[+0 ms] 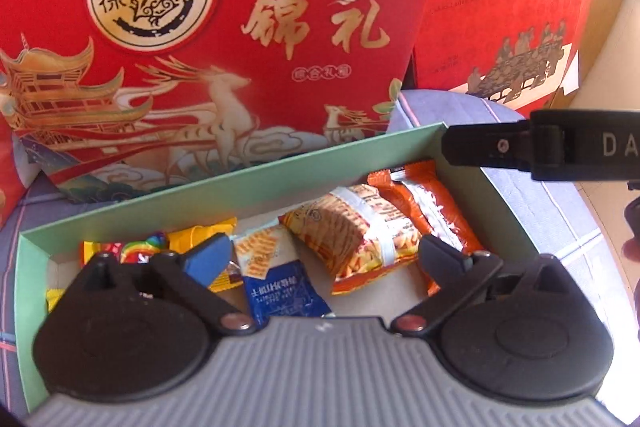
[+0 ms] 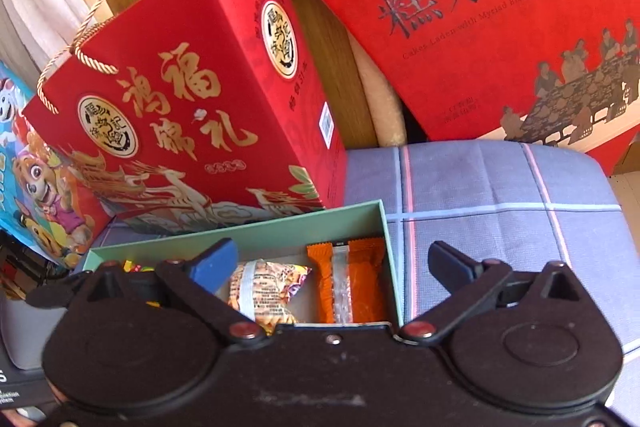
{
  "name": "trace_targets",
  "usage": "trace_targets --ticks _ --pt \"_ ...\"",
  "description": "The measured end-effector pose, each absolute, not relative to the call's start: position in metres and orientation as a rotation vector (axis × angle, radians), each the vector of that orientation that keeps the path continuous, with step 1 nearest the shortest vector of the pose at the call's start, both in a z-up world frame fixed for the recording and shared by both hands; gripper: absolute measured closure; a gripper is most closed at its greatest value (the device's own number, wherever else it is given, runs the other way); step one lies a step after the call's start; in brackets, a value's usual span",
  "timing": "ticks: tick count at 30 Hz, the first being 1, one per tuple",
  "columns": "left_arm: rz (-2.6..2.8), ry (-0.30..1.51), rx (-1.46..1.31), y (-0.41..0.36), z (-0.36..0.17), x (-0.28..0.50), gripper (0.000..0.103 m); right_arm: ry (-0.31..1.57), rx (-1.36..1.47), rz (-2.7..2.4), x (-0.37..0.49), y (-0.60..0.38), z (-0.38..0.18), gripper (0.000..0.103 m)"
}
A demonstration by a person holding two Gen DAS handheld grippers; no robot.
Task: Organize snacks
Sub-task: 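Grasp the striped chip bag with the left gripper while the right carries the orange bag into the tray, then move both grippers back over the snack pile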
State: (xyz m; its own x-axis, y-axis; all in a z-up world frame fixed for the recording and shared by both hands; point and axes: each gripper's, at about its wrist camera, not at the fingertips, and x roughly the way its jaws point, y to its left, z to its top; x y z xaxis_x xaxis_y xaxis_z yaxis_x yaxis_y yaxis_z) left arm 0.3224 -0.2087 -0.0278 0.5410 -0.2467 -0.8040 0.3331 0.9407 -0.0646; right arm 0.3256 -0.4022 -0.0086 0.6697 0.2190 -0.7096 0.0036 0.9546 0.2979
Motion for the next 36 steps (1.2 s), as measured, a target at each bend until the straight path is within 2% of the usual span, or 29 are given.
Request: trace_targets --ticks 11,25,36 --pt "-0.352 0.972 0.083 -0.196 -0.013 0.288 0.001 0.857 0.305 0.091 0.271 -0.409 0.006 0.000" --pt "-0.441 0.926 0.086 -0.175 0.016 0.188 0.000 0.859 0.338 0.077 0.174 -0.417 0.011 0.000" --pt "-0.505 0.971 0.212 -0.172 -0.020 0.130 0.000 0.917 0.423 0.070 0.110 -0.419 -0.027 0.000"
